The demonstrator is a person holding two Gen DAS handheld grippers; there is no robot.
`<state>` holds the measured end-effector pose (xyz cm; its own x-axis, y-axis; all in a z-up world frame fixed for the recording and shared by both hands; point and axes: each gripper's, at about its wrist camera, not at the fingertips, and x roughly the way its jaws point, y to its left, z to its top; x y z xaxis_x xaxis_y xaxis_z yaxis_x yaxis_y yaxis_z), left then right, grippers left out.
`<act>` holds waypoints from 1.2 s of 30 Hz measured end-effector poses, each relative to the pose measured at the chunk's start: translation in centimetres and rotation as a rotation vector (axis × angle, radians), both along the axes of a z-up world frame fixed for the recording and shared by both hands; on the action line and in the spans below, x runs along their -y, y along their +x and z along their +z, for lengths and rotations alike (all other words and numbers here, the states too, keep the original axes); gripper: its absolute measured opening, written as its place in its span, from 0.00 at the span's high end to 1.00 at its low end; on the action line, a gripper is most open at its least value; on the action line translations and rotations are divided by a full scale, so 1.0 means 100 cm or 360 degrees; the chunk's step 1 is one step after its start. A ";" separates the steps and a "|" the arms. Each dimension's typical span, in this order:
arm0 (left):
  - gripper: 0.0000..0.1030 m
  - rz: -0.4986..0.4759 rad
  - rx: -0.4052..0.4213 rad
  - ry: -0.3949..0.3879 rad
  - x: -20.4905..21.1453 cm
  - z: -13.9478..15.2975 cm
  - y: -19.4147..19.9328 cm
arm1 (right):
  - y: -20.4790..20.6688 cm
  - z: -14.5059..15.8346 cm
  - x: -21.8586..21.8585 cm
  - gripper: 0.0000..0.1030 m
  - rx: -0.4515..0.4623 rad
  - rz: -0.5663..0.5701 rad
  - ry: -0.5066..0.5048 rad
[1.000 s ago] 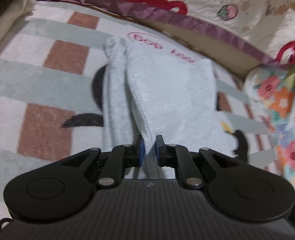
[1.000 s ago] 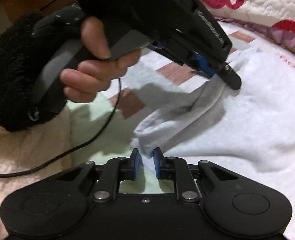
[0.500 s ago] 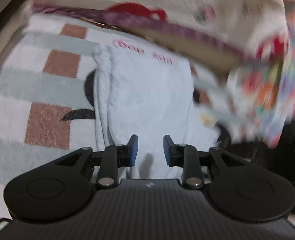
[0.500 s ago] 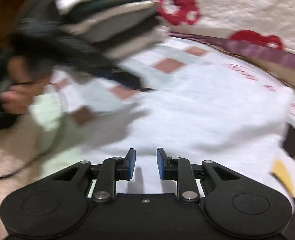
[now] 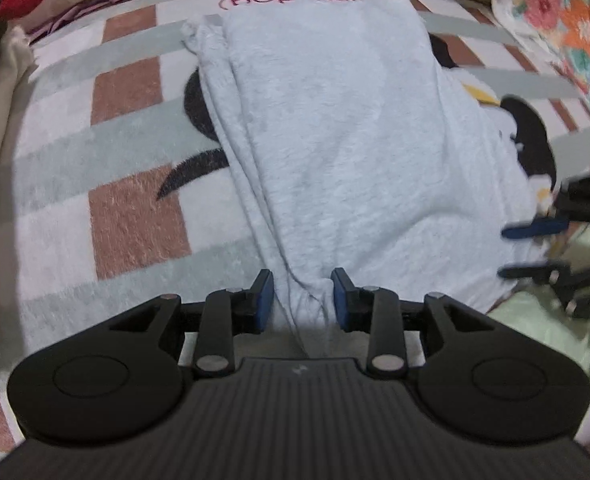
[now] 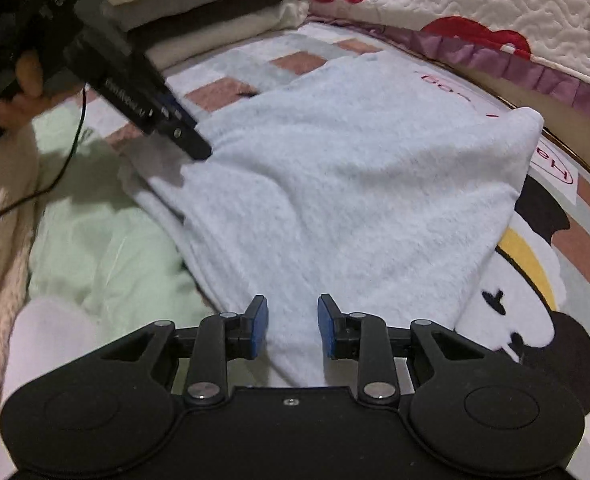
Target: Fold clothes
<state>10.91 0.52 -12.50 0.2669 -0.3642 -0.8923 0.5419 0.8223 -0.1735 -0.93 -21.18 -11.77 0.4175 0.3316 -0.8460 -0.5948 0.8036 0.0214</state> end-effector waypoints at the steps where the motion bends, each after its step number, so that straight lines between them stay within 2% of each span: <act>1: 0.69 0.0042 0.0003 -0.0050 -0.004 0.005 0.006 | 0.004 0.000 -0.002 0.68 -0.0031 0.0017 -0.0013; 3: 0.71 0.0122 0.0039 -0.0148 -0.010 0.016 0.021 | 0.012 0.003 0.003 0.68 -0.0117 0.0022 0.0019; 4: 0.71 0.0154 0.0074 -0.0202 -0.011 0.022 0.033 | 0.018 0.006 0.011 0.69 -0.0140 -0.0016 0.0098; 6: 0.71 0.0212 0.0131 -0.0320 -0.010 0.029 0.057 | 0.032 0.010 0.039 0.69 -0.0090 -0.0164 0.0363; 7: 0.71 0.0209 0.0177 -0.0325 -0.002 0.028 0.068 | 0.041 0.011 0.054 0.69 -0.0055 -0.0254 0.0492; 8: 0.71 0.0204 0.0226 -0.0326 0.005 0.027 0.078 | 0.054 0.011 0.067 0.68 -0.0022 -0.0352 0.0544; 10: 0.70 0.0194 0.0322 -0.0329 0.020 0.024 0.099 | 0.082 0.011 0.083 0.68 0.0048 -0.0525 0.0521; 12: 0.69 0.0113 0.0336 -0.0225 0.042 0.013 0.116 | 0.105 0.013 0.086 0.67 0.0116 -0.0541 0.0437; 15: 0.66 0.0207 0.0319 -0.0153 0.056 -0.009 0.135 | 0.129 0.011 0.087 0.67 0.0170 -0.0544 0.0336; 16: 0.65 0.0244 0.0343 -0.0177 0.056 -0.012 0.137 | 0.136 0.009 0.088 0.67 0.0181 -0.0555 0.0300; 18: 0.60 0.0293 0.0395 -0.0203 0.055 -0.013 0.135 | 0.147 0.005 0.091 0.67 0.0187 -0.0574 0.0250; 20: 0.61 0.0315 0.0471 -0.0191 0.055 -0.011 0.128 | 0.149 0.002 0.093 0.67 0.0167 -0.0566 0.0237; 23: 0.63 0.0252 0.0624 -0.0128 0.056 0.005 0.109 | 0.144 -0.003 0.096 0.66 0.0137 -0.0555 0.0228; 25: 0.64 0.0208 0.0507 -0.0147 0.052 0.005 0.109 | 0.138 -0.007 0.099 0.66 0.0118 -0.0566 0.0245; 27: 0.72 0.0207 0.0415 -0.0210 0.046 0.002 0.112 | 0.132 -0.009 0.101 0.66 0.0118 -0.0583 0.0264; 30: 0.74 0.0201 0.0483 -0.0037 0.051 -0.003 0.114 | 0.124 -0.010 0.100 0.66 0.0149 -0.0568 0.0278; 32: 0.75 0.0141 0.0459 -0.0087 0.052 -0.003 0.115 | 0.123 -0.010 0.098 0.66 0.0166 -0.0554 0.0253; 34: 0.68 0.0178 0.0376 -0.0181 0.048 -0.007 0.120 | 0.124 -0.010 0.097 0.66 0.0167 -0.0554 0.0271; 35: 0.60 0.0207 0.0339 -0.0217 0.047 -0.010 0.123 | 0.125 -0.011 0.096 0.66 0.0167 -0.0555 0.0280; 36: 0.57 0.0236 0.0302 -0.0252 0.045 -0.013 0.126 | 0.126 -0.011 0.095 0.65 0.0167 -0.0555 0.0290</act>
<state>23.49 -4.03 -13.80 0.4843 -0.4397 -0.7564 0.4527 0.8658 -0.2134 11.65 -30.72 -12.84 0.6125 0.2952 -0.7332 -0.2939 0.9462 0.1355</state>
